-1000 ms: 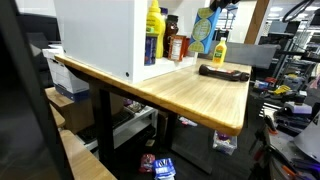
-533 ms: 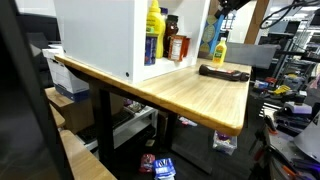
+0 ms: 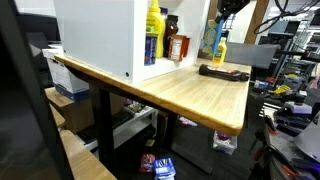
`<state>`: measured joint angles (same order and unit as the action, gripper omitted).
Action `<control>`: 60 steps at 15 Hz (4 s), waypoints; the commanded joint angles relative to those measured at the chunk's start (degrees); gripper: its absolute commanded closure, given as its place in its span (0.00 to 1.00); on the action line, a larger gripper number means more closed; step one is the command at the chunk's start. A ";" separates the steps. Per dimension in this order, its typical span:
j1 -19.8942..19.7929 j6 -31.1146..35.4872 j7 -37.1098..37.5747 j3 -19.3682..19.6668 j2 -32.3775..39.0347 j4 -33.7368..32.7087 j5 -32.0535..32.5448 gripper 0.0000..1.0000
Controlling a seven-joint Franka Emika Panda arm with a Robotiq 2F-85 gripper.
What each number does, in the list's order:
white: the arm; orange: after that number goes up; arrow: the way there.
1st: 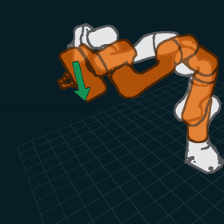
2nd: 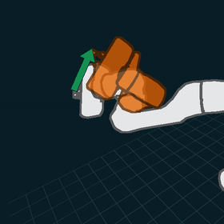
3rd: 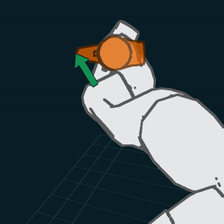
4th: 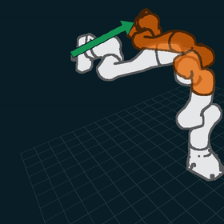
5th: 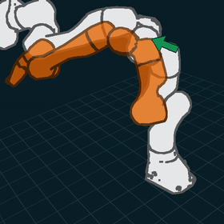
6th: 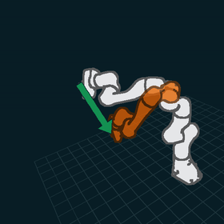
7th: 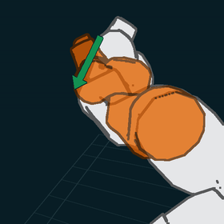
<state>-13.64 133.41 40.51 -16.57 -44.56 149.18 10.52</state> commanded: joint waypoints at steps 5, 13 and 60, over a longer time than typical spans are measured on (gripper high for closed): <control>1.98 1.42 -13.87 9.01 6.15 -2.70 -0.30 0.94; 4.45 4.81 -31.22 20.01 11.23 -3.54 -2.59 0.94; 4.67 -22.26 -8.95 9.19 -0.62 -3.32 -12.51 0.00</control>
<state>-9.75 115.55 27.43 -5.97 -44.23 145.71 1.28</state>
